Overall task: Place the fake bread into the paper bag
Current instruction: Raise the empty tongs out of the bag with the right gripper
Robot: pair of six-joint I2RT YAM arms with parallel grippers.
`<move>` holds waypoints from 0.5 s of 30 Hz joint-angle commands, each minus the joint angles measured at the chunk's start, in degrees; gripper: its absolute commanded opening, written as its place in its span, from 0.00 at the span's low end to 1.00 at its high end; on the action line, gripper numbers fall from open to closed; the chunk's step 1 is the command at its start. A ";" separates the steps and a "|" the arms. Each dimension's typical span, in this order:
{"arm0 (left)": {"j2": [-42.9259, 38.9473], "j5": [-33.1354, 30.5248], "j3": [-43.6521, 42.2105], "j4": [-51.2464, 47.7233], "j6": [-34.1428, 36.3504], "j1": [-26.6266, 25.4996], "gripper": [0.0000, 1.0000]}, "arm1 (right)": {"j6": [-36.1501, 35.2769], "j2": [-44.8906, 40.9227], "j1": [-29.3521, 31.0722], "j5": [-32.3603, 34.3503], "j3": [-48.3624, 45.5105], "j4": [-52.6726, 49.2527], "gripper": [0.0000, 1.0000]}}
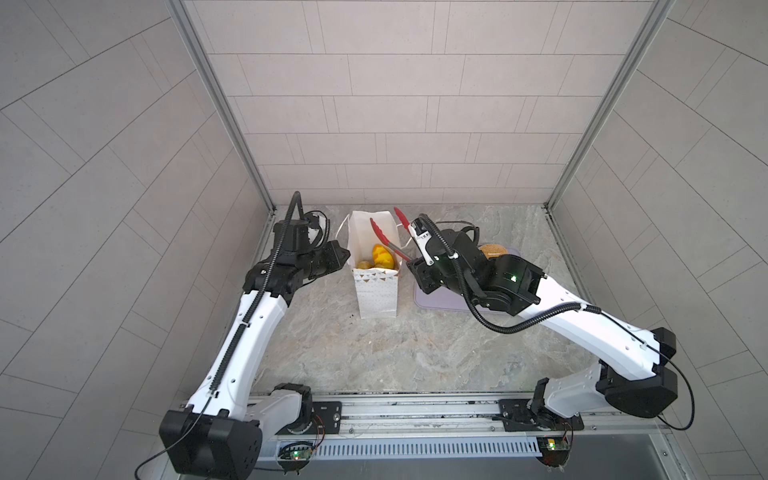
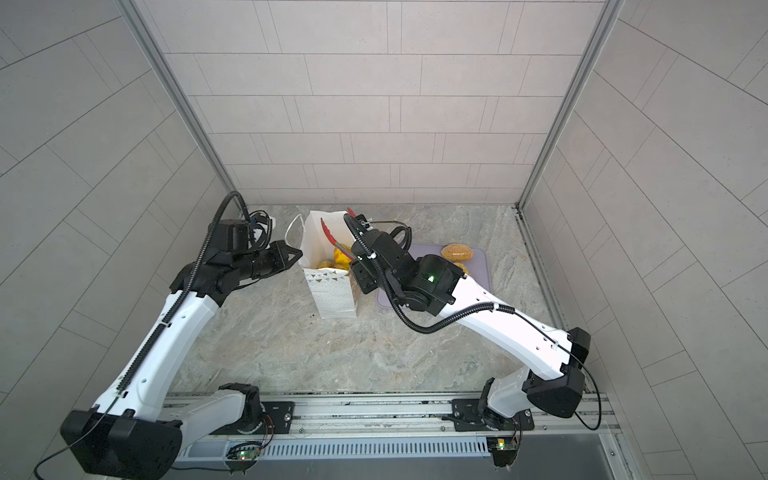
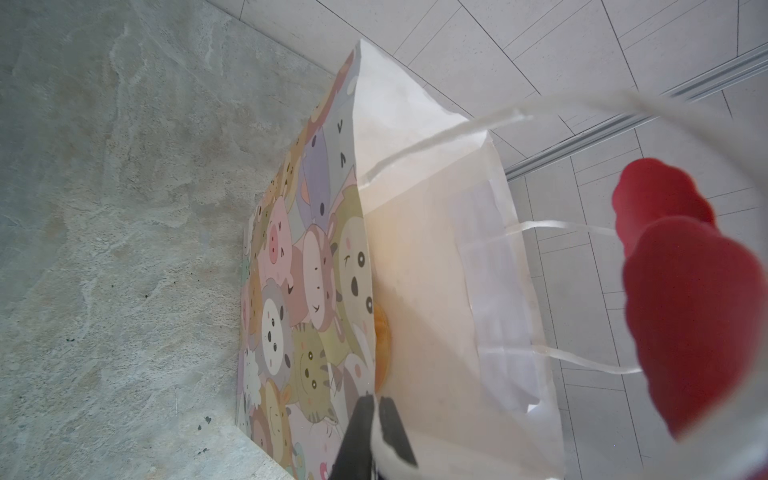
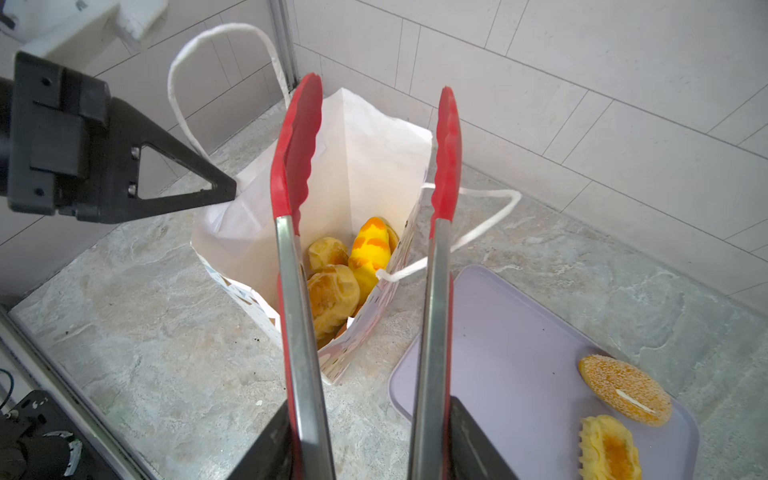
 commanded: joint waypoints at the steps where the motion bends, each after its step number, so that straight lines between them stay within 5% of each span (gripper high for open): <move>1: -1.11 0.37 -0.17 0.38 0.35 -0.19 0.08 | -0.61 -3.15 -0.84 5.13 2.99 0.16 0.51; 15: -1.09 0.38 -0.23 0.47 0.30 -0.17 0.08 | 2.06 -10.69 -14.87 2.24 -3.33 -1.76 0.51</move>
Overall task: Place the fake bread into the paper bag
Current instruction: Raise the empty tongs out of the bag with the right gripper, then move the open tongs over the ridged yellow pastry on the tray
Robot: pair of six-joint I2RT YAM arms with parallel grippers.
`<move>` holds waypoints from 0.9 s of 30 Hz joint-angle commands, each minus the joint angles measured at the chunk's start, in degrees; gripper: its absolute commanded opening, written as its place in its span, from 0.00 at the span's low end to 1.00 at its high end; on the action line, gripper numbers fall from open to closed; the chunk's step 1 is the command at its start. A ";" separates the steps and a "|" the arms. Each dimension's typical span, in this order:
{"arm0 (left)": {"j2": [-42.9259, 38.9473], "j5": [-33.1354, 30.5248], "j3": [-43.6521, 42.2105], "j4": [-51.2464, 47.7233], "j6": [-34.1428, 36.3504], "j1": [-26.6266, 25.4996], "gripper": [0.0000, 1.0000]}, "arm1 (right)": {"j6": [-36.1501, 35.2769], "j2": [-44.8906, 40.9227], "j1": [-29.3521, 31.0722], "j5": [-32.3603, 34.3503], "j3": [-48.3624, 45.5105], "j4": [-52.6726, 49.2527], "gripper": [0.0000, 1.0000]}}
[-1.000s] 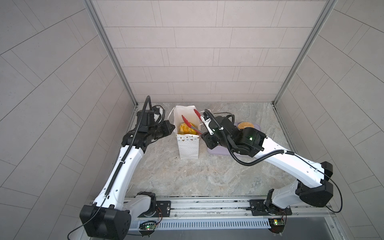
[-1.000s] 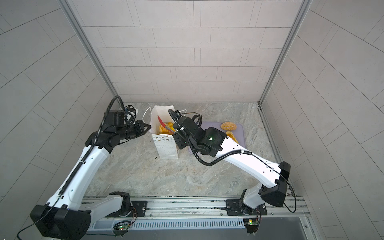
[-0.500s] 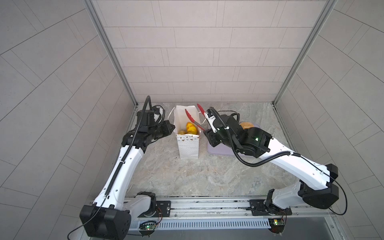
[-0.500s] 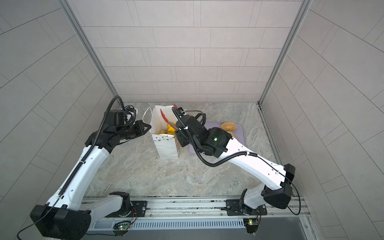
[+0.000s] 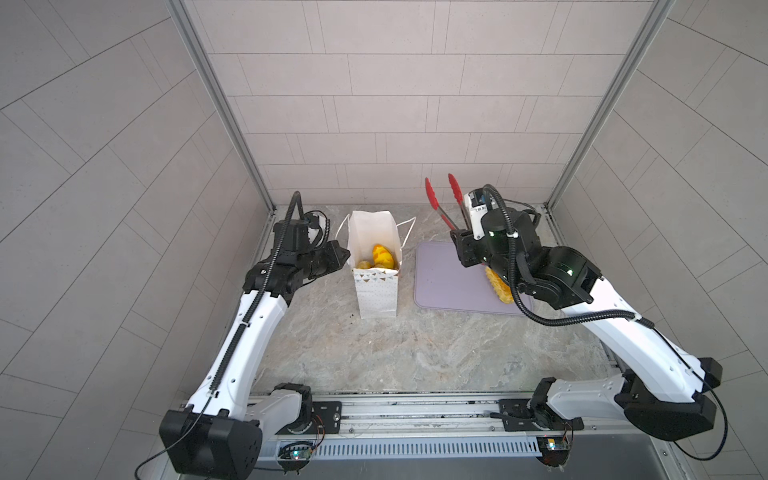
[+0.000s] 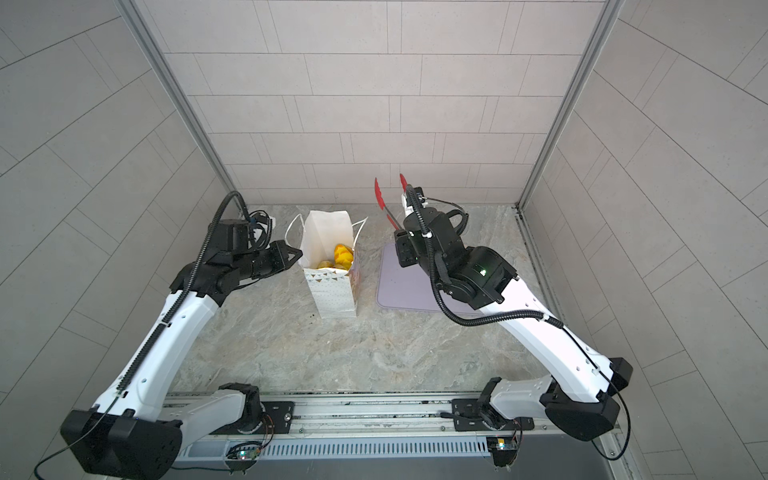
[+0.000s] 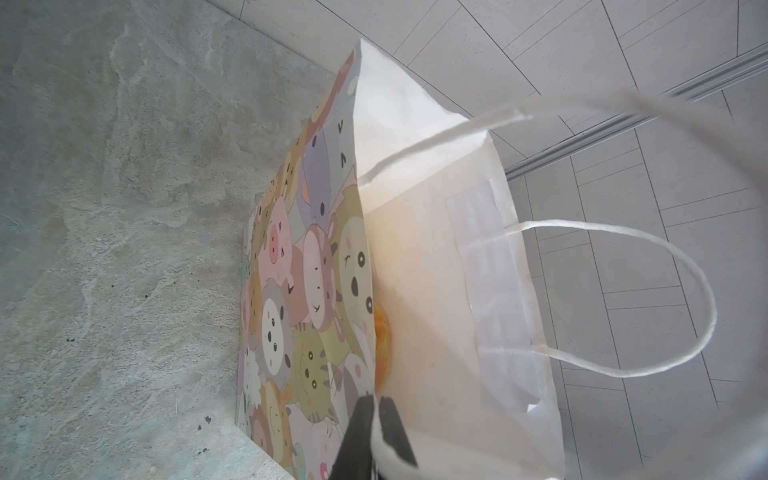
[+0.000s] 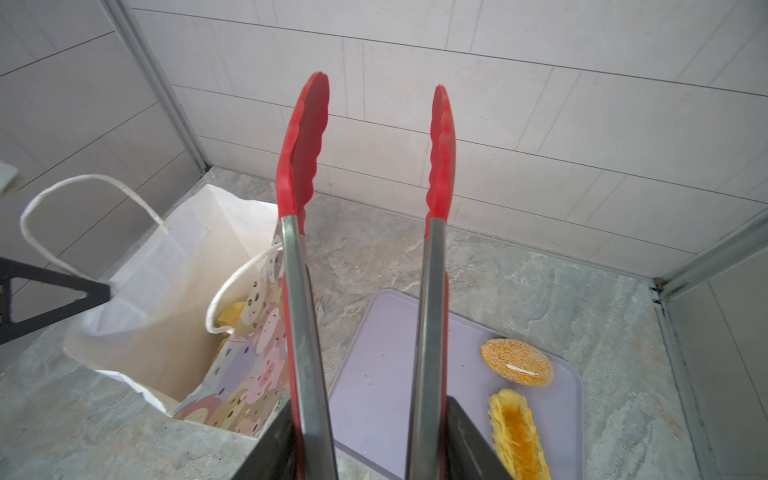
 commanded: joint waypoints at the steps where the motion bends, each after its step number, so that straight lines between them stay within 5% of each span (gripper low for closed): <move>1: -1.05 0.37 -0.26 0.47 0.27 -0.10 0.08 | 1.73 -1.58 -3.30 -1.23 -2.13 -1.18 0.51; 27: -0.58 0.78 -0.67 0.82 0.80 -0.13 0.08 | 12.62 -12.65 -35.36 -20.87 -36.74 4.52 0.51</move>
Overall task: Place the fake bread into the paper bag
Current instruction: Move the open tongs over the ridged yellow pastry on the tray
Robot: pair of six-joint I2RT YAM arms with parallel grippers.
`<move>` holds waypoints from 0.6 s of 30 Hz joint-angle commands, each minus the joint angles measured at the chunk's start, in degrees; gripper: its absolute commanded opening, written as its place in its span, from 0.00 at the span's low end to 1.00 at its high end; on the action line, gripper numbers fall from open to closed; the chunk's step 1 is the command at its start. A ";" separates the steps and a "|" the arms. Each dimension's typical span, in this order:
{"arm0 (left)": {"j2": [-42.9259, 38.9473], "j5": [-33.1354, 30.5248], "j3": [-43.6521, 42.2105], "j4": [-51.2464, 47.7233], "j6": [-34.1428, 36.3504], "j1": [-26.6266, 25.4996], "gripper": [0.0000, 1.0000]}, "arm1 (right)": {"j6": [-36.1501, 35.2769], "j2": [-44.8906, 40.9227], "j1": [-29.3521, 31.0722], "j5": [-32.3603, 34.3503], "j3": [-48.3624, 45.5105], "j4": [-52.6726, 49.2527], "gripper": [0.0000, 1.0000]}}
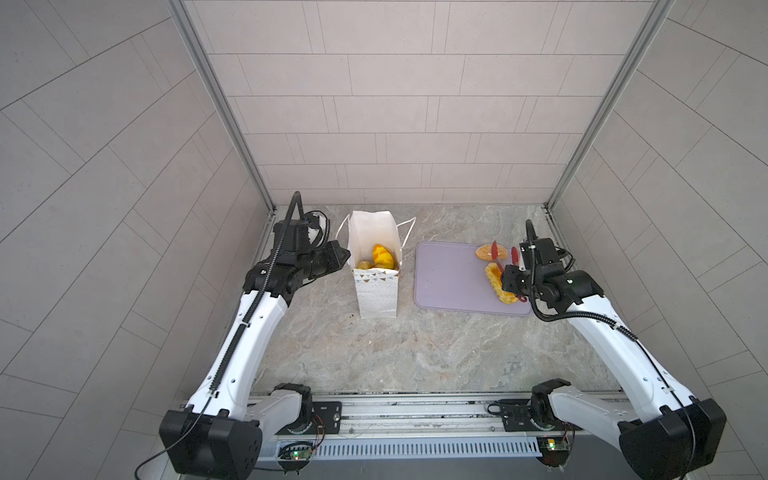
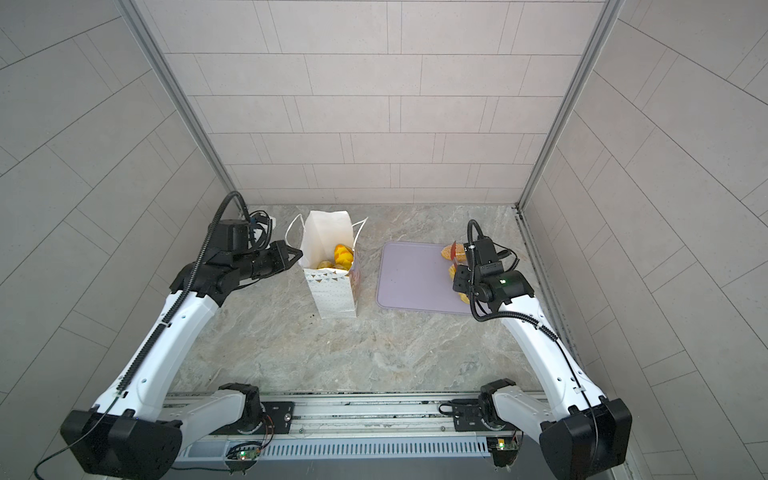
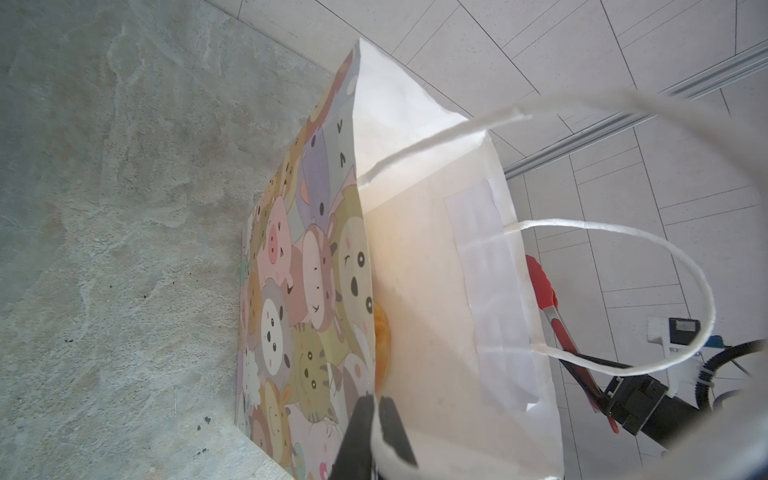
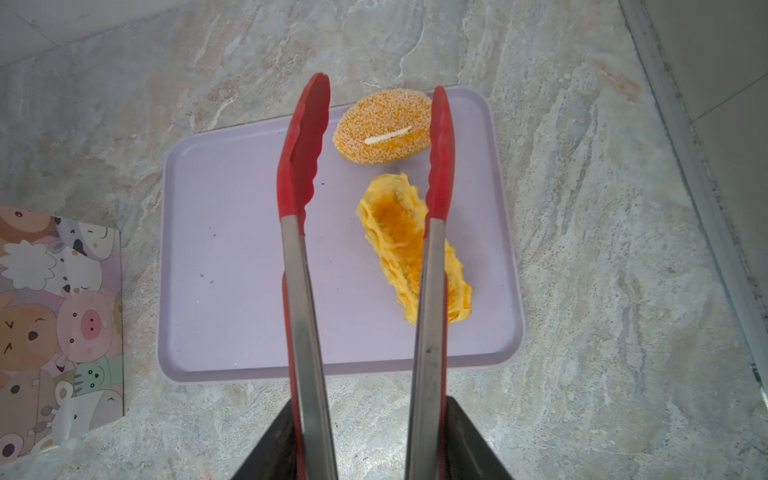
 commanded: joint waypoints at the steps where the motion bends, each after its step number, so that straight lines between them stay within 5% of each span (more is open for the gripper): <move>1: -0.59 0.61 -0.69 0.82 0.62 -0.15 0.08 | 2.53 -2.18 -2.73 -2.51 -1.93 3.15 0.51; 18: -0.23 1.25 -0.66 1.27 0.75 -0.13 0.08 | 7.37 -7.23 -12.32 -10.67 -13.79 6.32 0.55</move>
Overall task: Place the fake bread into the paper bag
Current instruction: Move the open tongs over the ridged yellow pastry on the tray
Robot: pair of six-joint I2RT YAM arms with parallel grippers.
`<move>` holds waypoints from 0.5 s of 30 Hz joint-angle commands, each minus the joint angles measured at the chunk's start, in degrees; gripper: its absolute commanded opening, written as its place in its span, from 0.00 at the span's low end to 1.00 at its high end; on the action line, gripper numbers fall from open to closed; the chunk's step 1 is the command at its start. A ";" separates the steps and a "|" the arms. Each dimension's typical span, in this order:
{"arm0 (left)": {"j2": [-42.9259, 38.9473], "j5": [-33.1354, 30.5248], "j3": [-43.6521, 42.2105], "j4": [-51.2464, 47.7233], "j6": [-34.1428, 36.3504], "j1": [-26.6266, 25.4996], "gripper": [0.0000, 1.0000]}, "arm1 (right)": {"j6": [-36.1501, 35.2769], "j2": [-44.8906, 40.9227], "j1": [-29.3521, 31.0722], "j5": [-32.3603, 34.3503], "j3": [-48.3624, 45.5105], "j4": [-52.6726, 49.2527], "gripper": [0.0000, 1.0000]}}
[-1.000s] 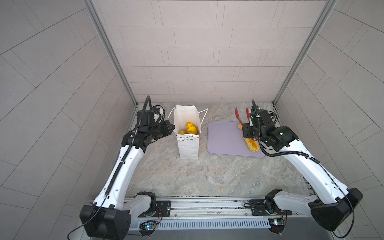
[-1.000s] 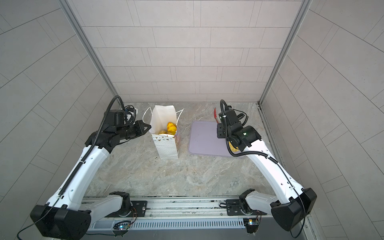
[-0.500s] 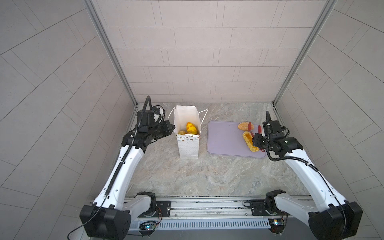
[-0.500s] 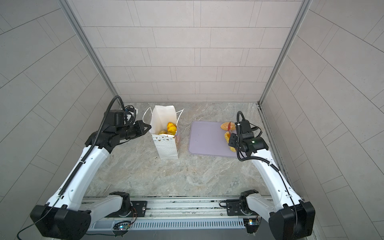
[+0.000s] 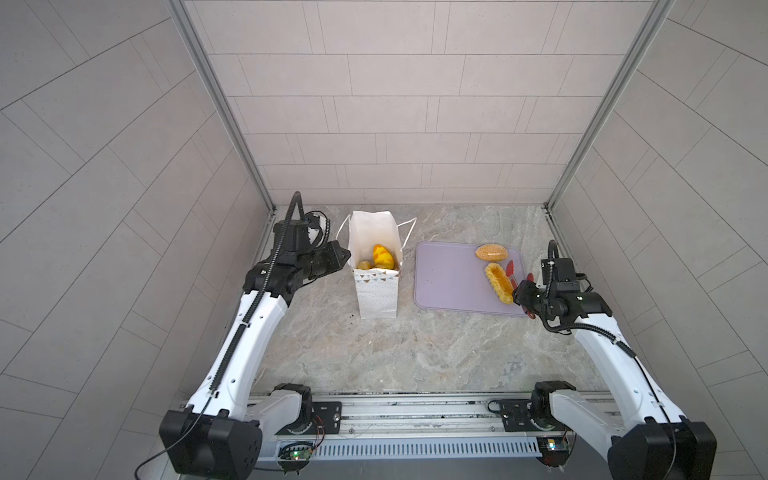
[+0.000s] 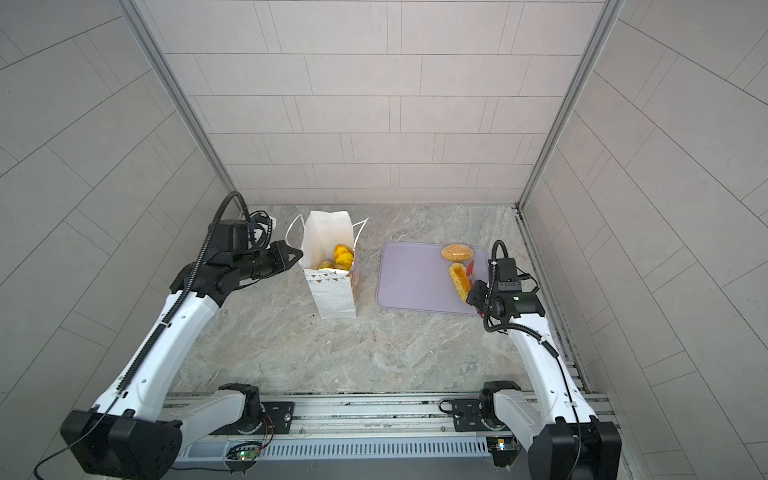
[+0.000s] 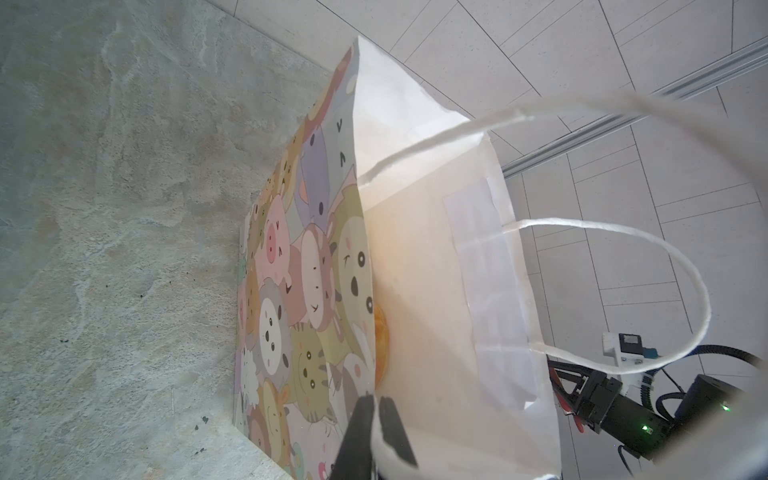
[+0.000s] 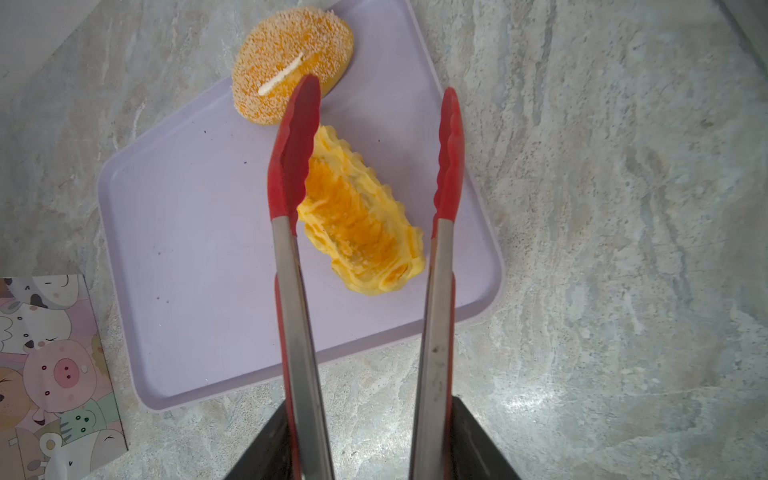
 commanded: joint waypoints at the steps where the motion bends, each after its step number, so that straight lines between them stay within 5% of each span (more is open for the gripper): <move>1: -0.13 0.83 -0.56 1.20 0.75 -0.14 0.08 | 2.43 -1.82 -0.54 -1.58 -1.38 2.69 0.55; 15: 0.12 1.35 -0.45 1.54 0.81 -0.12 0.08 | 6.89 -4.03 -0.84 -9.20 -7.85 8.90 0.57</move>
